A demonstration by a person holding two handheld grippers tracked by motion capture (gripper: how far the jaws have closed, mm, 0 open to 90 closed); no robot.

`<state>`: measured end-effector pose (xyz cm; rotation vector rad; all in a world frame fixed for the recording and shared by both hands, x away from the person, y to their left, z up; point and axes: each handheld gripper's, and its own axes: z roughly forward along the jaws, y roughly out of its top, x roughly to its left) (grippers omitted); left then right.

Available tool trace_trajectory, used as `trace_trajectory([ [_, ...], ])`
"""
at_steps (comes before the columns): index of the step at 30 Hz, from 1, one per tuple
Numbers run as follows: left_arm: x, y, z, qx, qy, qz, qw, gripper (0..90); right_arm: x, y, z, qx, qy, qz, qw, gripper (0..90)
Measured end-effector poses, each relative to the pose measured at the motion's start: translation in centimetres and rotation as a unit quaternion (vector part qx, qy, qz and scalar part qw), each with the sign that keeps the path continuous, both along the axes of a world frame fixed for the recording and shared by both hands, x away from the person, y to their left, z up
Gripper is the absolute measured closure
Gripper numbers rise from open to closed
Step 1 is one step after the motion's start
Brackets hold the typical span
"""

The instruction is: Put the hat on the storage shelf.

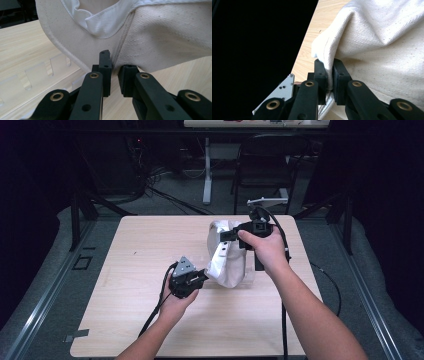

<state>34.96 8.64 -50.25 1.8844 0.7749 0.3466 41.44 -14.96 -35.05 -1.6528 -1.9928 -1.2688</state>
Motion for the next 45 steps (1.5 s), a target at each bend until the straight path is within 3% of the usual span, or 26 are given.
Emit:
trace_trajectory([
  [10, 0.3, -0.4, 0.1, 0.0, 0.001, -0.01, 0.9999, 82.7, -0.3, -0.6, 0.5, -0.001, -0.009, -0.009, 0.9999, 84.0],
  [20, -0.3, 0.2, -0.1, 0.0, 0.0, 0.012, 0.9999, 83.0, -0.1, 0.4, 0.0, 0.008, -0.002, 0.0, 1.0, 83.9],
  [22, -0.3, 0.6, -0.3, -0.003, 0.007, 0.025, 0.9997, 83.3, 0.0, 0.8, 0.0, 0.009, -0.003, 0.005, 0.9999, 83.9],
  [27, -0.5, 0.6, -0.8, -0.016, 0.019, 0.023, 0.9994, 83.4, 0.0, 1.6, -0.1, 0.007, -0.003, 0.012, 0.9999, 83.7],
  [32, -0.4, 0.5, -0.8, -0.016, 0.022, 0.028, 0.9992, 83.4, 0.1, 1.7, 0.0, 0.005, -0.005, 0.01, 0.9999, 83.4],
  [37, -0.6, 0.2, -0.6, -0.001, 0.016, 0.043, 0.9989, 83.8, 0.1, 1.4, -0.1, 0.011, -0.008, 0.002, 0.9999, 80.1],
  [40, -0.5, 0.5, -1.1, -0.012, 0.027, 0.049, 0.9984, 84.8, 0.0, 1.4, -0.1, 0.014, -0.011, 0.003, 0.9998, 79.2],
  [45, -0.3, 0.8, -1.2, -0.009, 0.03, 0.053, 0.9981, 85.8, -0.2, 1.3, 0.2, 0.017, -0.017, 0.006, 0.9997, 77.3],
])
